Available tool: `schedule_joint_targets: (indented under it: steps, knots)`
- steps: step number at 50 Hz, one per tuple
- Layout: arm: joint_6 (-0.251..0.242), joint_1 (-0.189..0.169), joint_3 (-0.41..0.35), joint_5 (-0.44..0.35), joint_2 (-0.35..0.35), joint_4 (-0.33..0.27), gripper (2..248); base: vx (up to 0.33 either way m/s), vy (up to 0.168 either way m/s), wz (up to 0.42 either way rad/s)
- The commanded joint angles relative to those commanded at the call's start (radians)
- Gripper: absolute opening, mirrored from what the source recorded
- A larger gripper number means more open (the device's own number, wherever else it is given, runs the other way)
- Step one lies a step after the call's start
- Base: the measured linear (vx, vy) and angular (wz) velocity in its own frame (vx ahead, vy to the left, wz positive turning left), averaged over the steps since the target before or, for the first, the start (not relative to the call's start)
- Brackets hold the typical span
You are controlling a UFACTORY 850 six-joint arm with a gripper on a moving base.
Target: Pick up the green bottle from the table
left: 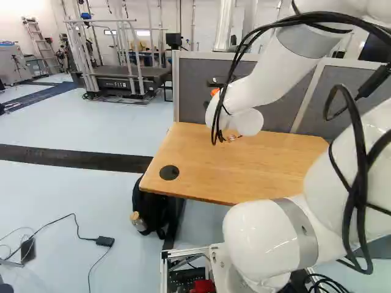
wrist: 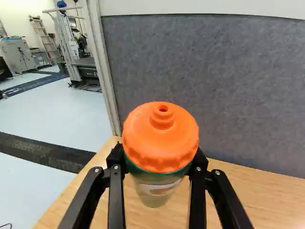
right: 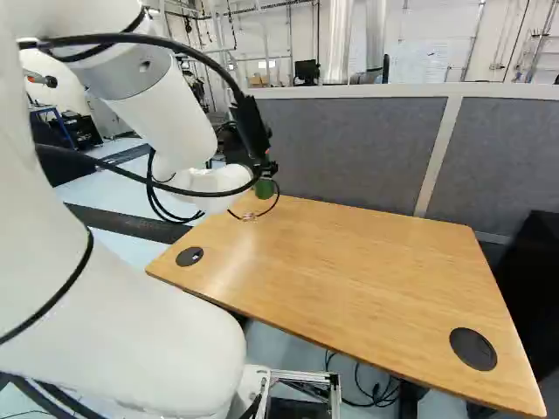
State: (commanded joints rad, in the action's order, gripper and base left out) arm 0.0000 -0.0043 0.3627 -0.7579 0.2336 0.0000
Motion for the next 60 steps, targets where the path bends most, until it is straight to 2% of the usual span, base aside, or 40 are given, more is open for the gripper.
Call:
schedule_joint_targets:
  steps: [21,60]
  knots:
    - [0.0,0.021,-0.096,0.0,0.114,0.0,21,0.0,0.0,0.0]
    - [0.0,0.021,-0.096,0.0,0.114,0.0,21,0.0,0.0,0.0]
